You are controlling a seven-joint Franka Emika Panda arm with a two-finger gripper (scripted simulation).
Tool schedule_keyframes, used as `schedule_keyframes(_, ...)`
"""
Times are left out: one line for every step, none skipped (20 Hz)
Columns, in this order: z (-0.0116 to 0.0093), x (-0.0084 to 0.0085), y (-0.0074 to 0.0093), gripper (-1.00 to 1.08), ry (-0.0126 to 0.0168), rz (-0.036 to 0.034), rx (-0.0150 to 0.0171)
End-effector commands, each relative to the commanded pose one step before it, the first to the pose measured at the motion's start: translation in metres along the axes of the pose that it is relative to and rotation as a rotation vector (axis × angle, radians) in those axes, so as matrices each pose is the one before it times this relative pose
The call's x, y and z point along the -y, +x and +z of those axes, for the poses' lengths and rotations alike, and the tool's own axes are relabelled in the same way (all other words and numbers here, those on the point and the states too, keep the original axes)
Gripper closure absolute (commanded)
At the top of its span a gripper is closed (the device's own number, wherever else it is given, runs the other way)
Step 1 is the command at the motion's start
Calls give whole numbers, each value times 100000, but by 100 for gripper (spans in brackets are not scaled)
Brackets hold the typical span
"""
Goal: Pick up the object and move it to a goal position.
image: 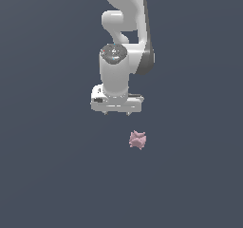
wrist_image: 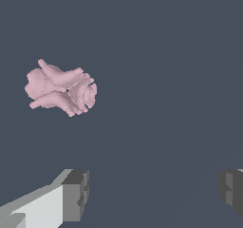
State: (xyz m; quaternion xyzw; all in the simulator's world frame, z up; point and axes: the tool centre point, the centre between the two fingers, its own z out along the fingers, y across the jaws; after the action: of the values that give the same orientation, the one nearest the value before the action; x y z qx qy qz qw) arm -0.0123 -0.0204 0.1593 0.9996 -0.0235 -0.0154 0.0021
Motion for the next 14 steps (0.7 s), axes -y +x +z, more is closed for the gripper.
schedule_keyframes(0,-1,0,-92,0,0,0)
schedule_keyframes(9,20,-1,-92,-28,-62,11)
schedule_keyframes(35,101,-1,-92,-110,-244,47)
schedule_keyframes(54,150,-2,-92,-171,-377,74)
schedule_keyframes(74,206,-2,-92,-237,-517,101)
schedule_keyframes(94,265,-3,-92,-304,-656,128)
schedule_keyframes(112,316,-4,-92,-365,-773,151)
schedule_keyframes(103,296,-4,-92,-343,-705,140)
schedule_keyframes(80,233,-4,-92,-271,-535,110)
schedule_keyframes(57,168,-4,-92,-198,-368,80)
schedule_keyframes(37,111,-4,-92,-130,-217,53)
schedule_keyframes(16,51,-3,-92,-61,-72,25)
schedule_keyframes(-5,-20,-2,-92,14,67,-4)
schedule_keyframes(-17,-45,4,-92,62,71,-26)
